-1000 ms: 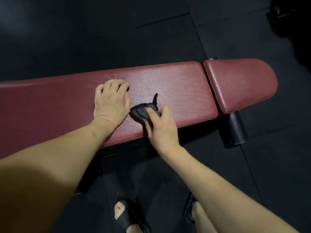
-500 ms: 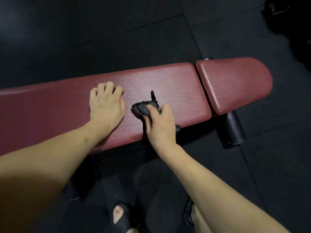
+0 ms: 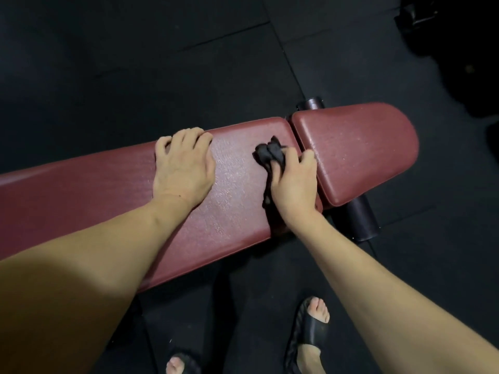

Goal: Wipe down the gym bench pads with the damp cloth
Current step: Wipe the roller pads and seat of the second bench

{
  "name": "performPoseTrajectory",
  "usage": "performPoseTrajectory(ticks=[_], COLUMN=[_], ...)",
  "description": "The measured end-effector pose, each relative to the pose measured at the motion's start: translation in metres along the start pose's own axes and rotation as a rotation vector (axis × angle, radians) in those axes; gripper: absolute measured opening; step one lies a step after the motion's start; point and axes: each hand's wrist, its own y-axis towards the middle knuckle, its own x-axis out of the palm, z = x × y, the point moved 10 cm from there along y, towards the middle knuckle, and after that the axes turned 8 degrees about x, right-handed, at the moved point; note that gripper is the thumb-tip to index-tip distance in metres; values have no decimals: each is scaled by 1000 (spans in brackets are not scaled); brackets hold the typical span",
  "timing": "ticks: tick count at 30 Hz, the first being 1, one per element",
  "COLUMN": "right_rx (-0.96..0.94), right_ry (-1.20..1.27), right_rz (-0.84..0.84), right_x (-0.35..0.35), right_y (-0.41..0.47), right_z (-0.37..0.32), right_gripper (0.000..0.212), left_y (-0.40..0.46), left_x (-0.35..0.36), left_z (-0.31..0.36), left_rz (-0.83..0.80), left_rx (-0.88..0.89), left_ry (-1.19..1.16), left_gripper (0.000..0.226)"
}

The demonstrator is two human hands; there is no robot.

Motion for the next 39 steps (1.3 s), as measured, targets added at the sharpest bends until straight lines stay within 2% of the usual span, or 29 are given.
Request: performPoseTrajectory(ticks=[7, 12, 15, 17, 20, 22, 24, 26, 29, 31, 34, 39], right_rx=[39, -270, -362, -287, -9, 106, 34, -134, -319, -272, -94, 11], right_ry=[30, 76, 33, -10, -25, -22, 22, 71, 45, 27, 40, 34], right_rz=[12, -165, -203, -152, -86, -39, -41, -139, -204, -152, -67, -66], right_x=[24, 42, 39, 29, 21, 20, 27, 44, 47, 37, 20, -14], right_y=[58, 31, 48, 77, 115, 111, 81, 47, 52, 83, 106, 21], right_z=[-51, -106, -92, -58, -6, -9, -51, -98, -102, -69, -23, 25], right_gripper=[21, 21, 25, 25, 25, 24, 23, 23, 26, 25, 23, 30], left_y=[2, 4, 4, 5, 5, 5, 5, 5, 5, 5, 4, 4], left_x=[3, 6, 5, 4, 7, 8, 7, 7, 7, 6, 7, 7], left_z=[-2, -2, -4, -4, -4, -4, -3, -4, -4, -4, -4, -4], left_rz=[-53, -99, -114, -120, -140, -138, -132, -130, -136, -134, -141, -143], left_rx=[-32, -58, -64, -64, -56, -53, -52, -56, -61, -63, -55, -56], left_ry=[5, 9, 23, 33, 47, 52, 39, 33, 33, 43, 47, 31], left_gripper=[39, 46, 48, 49, 50, 50, 49, 48, 48, 48, 48, 44])
